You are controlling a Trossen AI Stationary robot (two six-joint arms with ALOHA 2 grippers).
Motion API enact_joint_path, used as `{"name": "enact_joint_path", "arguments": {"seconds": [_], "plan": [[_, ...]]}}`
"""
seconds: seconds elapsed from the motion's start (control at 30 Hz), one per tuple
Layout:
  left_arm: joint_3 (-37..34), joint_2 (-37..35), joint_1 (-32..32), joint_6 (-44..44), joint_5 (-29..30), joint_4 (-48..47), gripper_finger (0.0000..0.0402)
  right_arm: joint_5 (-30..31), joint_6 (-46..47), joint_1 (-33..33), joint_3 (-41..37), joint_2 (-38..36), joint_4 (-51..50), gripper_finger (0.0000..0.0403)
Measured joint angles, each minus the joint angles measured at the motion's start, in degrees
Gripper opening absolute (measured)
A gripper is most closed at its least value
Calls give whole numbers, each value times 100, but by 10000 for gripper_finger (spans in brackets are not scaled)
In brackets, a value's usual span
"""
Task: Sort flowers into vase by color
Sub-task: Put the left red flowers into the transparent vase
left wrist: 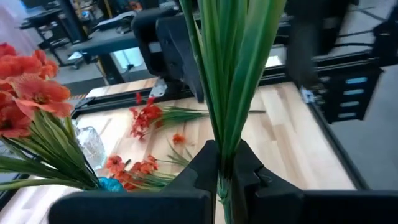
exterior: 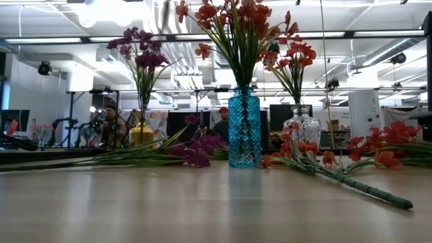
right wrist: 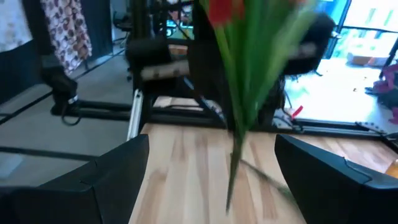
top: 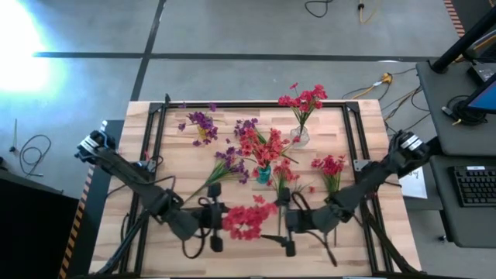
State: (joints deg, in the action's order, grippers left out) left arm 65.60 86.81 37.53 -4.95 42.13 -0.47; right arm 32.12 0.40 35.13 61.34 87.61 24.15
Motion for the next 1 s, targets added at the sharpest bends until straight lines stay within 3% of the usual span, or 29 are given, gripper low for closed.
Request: {"name": "enact_joint_path", "arguments": {"seconds": [0.1, 0.27, 0.53, 0.8, 1.0], "plan": [[0, 190, -88, 2, -2, 143, 0, 31, -46, -71, 345, 298, 26, 341], [0, 330, -120, 2, -15, 249, 0, 578, -44, -133, 741, 609, 28, 336], [0, 354, -128, -4, 31, 396, 0, 494, -104, -181, 838, 700, 29, 296], [0, 354, -144, -4, 70, 404, 3, 496, -39, -190, 839, 701, 103, 172], [0, 354, -144, -4, 68, 457, 40, 502, -104, -196, 842, 700, 105, 67]]}}
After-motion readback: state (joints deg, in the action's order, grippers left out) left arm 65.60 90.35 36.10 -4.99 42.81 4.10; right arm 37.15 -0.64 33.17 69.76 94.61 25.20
